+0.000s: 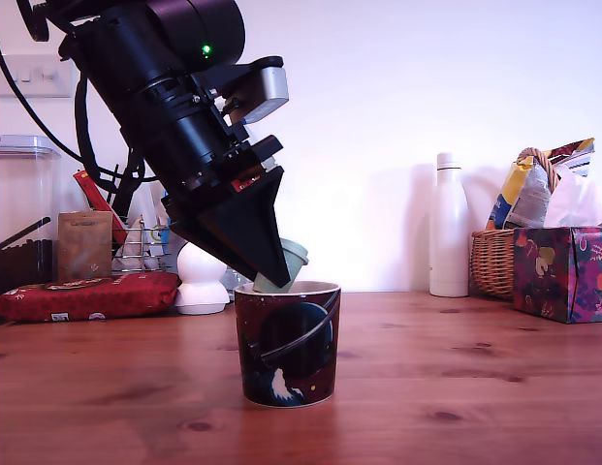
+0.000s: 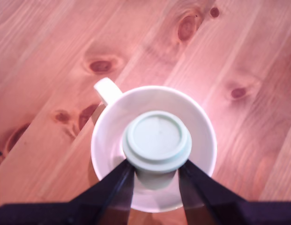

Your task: Pick up the coffee capsules from the table one by one and drop them inside the nearest coffee cup

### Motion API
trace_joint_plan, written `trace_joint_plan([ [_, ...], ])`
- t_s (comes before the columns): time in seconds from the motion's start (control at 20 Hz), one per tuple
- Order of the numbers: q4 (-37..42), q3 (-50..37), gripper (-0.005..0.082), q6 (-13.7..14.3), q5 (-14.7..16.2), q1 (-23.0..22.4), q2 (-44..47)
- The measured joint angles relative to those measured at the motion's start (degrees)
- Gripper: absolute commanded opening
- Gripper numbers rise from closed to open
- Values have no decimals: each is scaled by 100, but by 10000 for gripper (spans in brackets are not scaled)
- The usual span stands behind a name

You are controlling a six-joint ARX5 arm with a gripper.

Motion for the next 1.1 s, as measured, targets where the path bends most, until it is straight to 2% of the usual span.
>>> trace_joint_plan([
  [0.05,22,0,543,0,4,0,0],
  [0.1,52,0,763,0,4,0,0],
  [0.65,136,0,758,37,7,0,0],
  [0.7,136,0,728,35,7,0,0],
  [0.75,136,2,662,35,7,0,0],
  [0.8,136,4,550,35,9,0,0],
  [0.85,136,11,373,26,7,0,-2],
  [0.95,129,11,-45,11,11,0,-46],
  [1.0,122,11,2,-13,15,0,-96],
  [1.1,136,13,-24,-107,15,2,-240],
])
